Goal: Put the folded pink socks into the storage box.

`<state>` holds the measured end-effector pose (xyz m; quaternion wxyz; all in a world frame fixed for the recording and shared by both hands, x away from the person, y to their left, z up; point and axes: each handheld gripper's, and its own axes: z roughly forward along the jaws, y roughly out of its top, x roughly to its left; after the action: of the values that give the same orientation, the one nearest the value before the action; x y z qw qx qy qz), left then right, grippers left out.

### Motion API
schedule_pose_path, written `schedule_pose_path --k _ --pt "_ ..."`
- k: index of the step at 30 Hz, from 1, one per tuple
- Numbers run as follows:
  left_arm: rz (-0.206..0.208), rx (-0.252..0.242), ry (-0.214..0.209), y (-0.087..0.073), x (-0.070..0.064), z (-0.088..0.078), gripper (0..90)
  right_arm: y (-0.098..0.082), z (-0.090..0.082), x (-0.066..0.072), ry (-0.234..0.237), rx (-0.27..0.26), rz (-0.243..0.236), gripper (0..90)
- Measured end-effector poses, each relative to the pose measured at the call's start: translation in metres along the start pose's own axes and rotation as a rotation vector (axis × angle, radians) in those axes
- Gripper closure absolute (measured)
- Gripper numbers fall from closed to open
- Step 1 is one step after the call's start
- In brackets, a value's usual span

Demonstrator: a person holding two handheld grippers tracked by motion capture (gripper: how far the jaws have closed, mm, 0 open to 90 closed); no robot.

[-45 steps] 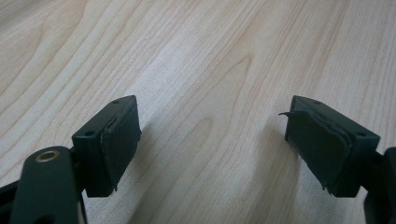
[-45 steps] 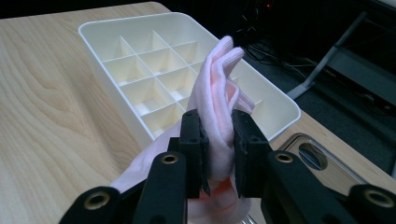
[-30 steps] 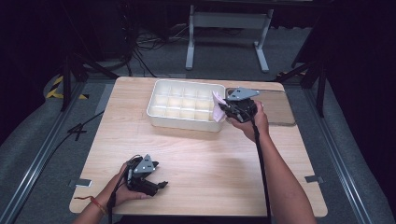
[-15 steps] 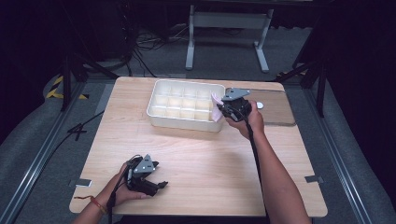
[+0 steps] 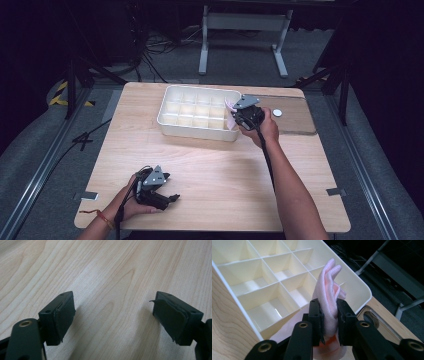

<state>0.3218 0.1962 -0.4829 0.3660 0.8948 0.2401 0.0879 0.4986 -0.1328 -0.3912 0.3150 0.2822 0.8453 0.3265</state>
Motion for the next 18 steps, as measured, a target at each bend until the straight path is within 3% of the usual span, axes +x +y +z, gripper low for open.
schedule_pose_path --k 11,18 --pt "0.0 0.0 0.0 0.0 0.0 0.0 18.3 -0.003 0.01 0.008 0.084 0.052 -0.041 76.4" --pt "0.001 0.002 -0.001 0.0 0.0 0.0 18.3 -0.003 0.02 0.004 0.176 0.132 0.003 76.3"
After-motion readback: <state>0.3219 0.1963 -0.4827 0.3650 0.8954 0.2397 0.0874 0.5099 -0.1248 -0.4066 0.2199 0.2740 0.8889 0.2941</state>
